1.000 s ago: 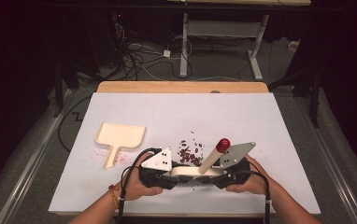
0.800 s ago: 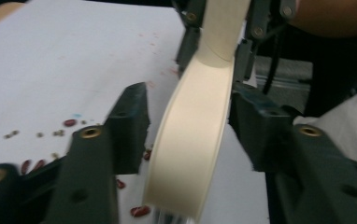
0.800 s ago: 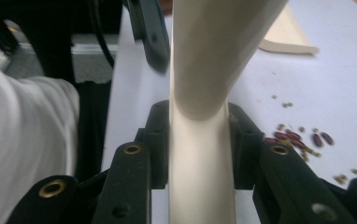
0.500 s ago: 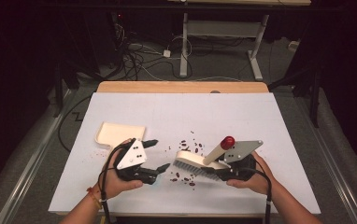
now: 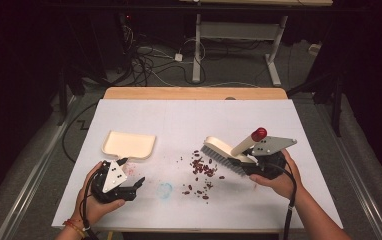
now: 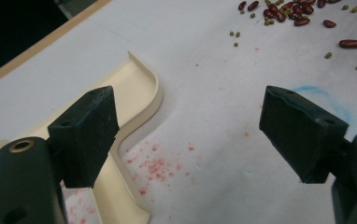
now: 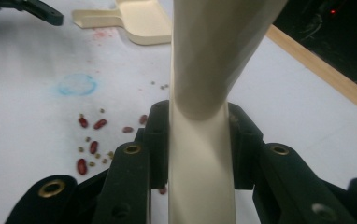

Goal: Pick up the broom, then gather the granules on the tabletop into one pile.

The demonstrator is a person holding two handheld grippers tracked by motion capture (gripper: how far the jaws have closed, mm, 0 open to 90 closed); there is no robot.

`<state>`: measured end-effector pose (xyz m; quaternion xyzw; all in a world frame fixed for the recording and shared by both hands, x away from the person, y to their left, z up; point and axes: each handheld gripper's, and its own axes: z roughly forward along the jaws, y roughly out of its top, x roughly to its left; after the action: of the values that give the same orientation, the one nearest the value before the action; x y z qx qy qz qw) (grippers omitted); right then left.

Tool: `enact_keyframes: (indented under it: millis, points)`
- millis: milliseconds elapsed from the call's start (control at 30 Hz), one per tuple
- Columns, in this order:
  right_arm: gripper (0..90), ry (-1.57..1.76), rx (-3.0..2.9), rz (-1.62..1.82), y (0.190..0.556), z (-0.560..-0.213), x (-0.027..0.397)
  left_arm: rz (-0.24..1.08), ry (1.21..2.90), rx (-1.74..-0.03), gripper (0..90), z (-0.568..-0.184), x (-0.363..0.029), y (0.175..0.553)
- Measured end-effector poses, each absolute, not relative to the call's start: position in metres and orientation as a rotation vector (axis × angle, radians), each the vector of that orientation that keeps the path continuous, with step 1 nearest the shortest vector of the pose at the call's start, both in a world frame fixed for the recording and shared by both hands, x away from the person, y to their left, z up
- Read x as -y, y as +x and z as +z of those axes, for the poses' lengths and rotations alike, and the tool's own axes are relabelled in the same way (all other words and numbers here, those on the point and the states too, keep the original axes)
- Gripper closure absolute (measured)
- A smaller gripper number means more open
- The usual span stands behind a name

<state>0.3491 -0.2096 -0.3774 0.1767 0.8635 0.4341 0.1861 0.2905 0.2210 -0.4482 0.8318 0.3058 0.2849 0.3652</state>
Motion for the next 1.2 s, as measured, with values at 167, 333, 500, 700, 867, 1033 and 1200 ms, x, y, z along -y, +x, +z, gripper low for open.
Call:
enact_keyframes:
  millis: [167,333,500,700,867,1033,1200]
  points:
    - [67.4,0.531,-2.385,1.175,0.356,-0.38,0.214,0.741,2.16,-0.789,18.8,-0.452,-0.22,0.288]
    - [67.5,0.566,-2.321,1.114,0.369,-0.384,0.219,0.742,2.164,-0.78,18.8,-0.453,-0.22,0.285]
    - [67.4,0.632,-2.272,1.081,0.393,-0.387,0.222,0.733,2.173,-0.777,18.8,-0.454,-0.219,0.287]
    - [67.4,0.562,-2.26,0.934,0.422,-0.397,0.197,0.726,2.167,-0.788,18.8,-0.455,-0.222,0.288]
    - [67.5,0.522,-2.282,0.854,0.448,-0.408,0.172,0.725,2.161,-0.797,18.8,-0.454,-0.224,0.288]
    - [67.4,0.477,-2.308,0.789,0.46,-0.425,0.15,0.729,2.171,-0.794,18.8,-0.455,-0.222,0.29]
    - [67.5,0.379,-2.354,0.761,0.453,-0.431,0.132,0.73,2.184,-0.794,18.8,-0.456,-0.221,0.289]
